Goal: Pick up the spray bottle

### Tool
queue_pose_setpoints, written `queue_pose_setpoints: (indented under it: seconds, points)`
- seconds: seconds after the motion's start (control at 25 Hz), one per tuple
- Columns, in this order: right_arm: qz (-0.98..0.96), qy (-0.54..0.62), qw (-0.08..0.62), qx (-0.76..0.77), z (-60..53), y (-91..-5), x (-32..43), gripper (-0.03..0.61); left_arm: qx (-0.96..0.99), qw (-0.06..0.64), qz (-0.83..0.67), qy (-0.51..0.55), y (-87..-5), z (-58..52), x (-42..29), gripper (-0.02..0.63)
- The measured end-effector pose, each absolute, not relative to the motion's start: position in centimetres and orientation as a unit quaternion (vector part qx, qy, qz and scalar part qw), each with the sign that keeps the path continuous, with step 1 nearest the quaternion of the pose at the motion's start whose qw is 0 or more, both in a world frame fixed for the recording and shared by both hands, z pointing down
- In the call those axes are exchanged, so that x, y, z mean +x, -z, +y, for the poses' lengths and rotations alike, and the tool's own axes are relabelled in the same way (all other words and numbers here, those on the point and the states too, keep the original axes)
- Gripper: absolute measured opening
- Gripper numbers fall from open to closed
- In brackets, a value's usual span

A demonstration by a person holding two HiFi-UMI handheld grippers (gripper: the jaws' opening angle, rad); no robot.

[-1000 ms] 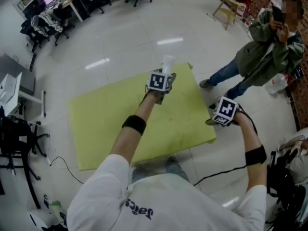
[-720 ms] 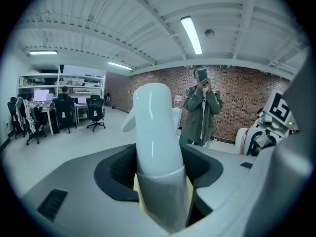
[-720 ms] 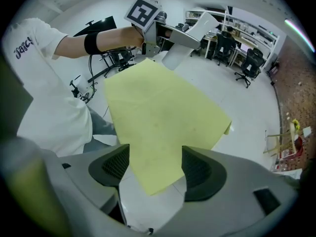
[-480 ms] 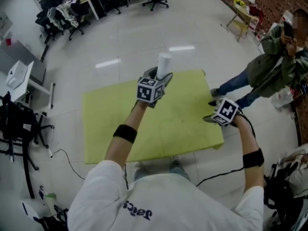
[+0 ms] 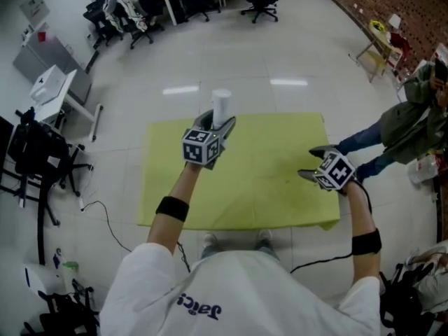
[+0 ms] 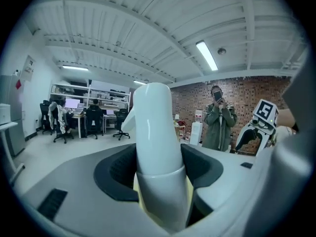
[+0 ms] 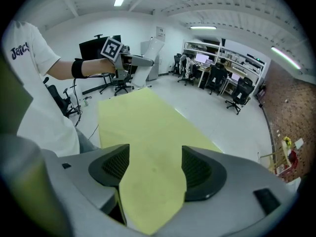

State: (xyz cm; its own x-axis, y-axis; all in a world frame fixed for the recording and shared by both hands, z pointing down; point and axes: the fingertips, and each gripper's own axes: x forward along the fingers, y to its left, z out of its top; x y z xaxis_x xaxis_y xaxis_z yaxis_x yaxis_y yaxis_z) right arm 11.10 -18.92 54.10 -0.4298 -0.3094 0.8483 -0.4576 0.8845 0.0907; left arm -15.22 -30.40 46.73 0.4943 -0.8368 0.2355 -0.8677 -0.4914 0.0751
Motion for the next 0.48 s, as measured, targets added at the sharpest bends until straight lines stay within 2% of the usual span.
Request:
queue_pose_setpoints:
  seconds: [0.24, 0.48]
  points:
    - [-0.863, -0.059, 0.439, 0.242, -19.8, -52.9, 7.5, 0.342, 0.831, 0.085, -0.542, -0.088, -46.8, -27.2, -22.5, 0.276]
    - [-0.895, -0.047, 0.357, 0.263, -20.9, -50.6, 3.6, 0.342, 0.806, 0.065, -0.582, -0.085, -46.1, -23.4, -28.0, 0.276]
